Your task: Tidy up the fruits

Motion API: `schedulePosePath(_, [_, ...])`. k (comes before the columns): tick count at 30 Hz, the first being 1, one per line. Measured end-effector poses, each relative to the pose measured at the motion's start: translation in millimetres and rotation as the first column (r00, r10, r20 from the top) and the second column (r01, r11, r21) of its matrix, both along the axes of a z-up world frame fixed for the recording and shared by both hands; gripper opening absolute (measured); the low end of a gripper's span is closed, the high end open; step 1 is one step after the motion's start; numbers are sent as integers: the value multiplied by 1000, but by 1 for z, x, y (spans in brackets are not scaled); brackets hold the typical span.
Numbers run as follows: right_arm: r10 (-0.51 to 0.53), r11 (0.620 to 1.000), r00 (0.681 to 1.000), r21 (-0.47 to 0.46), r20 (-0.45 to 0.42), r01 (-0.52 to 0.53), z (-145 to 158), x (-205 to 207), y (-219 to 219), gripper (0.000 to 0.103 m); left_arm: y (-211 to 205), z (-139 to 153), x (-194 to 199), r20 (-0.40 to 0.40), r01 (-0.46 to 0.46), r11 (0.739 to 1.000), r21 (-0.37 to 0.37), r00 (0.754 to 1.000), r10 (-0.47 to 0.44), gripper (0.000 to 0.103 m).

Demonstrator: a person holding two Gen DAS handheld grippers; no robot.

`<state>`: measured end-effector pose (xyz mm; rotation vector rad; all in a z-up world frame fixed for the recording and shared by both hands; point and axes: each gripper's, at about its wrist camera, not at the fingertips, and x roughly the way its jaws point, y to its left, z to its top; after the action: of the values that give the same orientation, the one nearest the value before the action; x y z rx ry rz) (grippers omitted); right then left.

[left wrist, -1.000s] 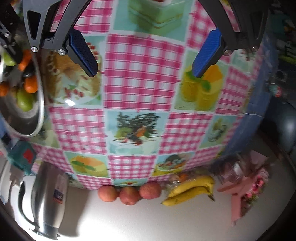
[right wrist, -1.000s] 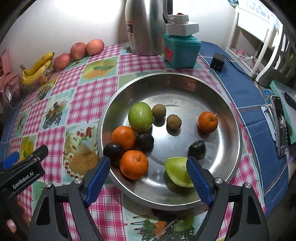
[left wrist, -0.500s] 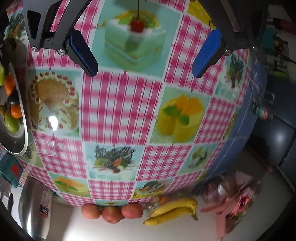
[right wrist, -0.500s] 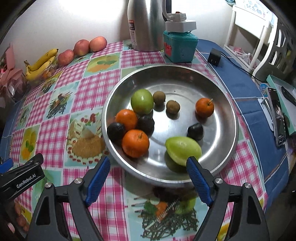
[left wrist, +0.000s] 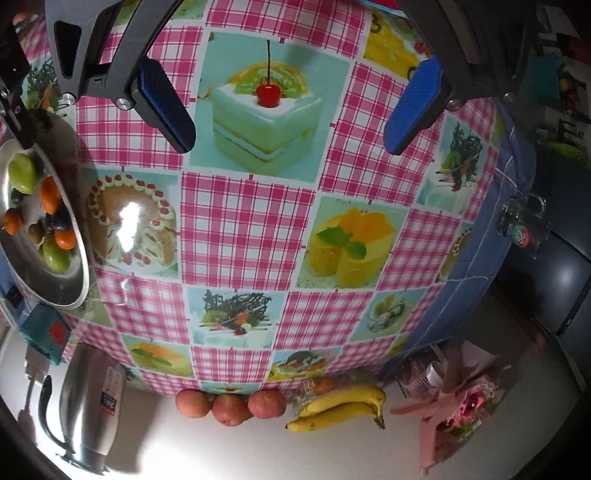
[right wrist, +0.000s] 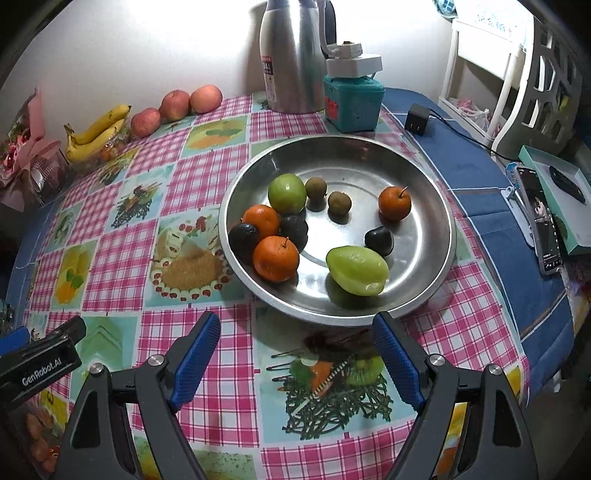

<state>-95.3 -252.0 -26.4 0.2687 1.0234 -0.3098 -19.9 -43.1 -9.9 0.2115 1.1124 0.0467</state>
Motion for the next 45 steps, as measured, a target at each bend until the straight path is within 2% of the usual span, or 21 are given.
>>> schedulePosePath(22, [25,1000,1000,-5,-7,-25,-1,4,3,85,-2,-4,1,-52,7,1000,-18,999,-8,103])
schedulePosePath(45, [28,1000,1000,1,-9,-28,-1,4,4,85,-2,-3,1,-62,7,1000,-14,998,-8,103])
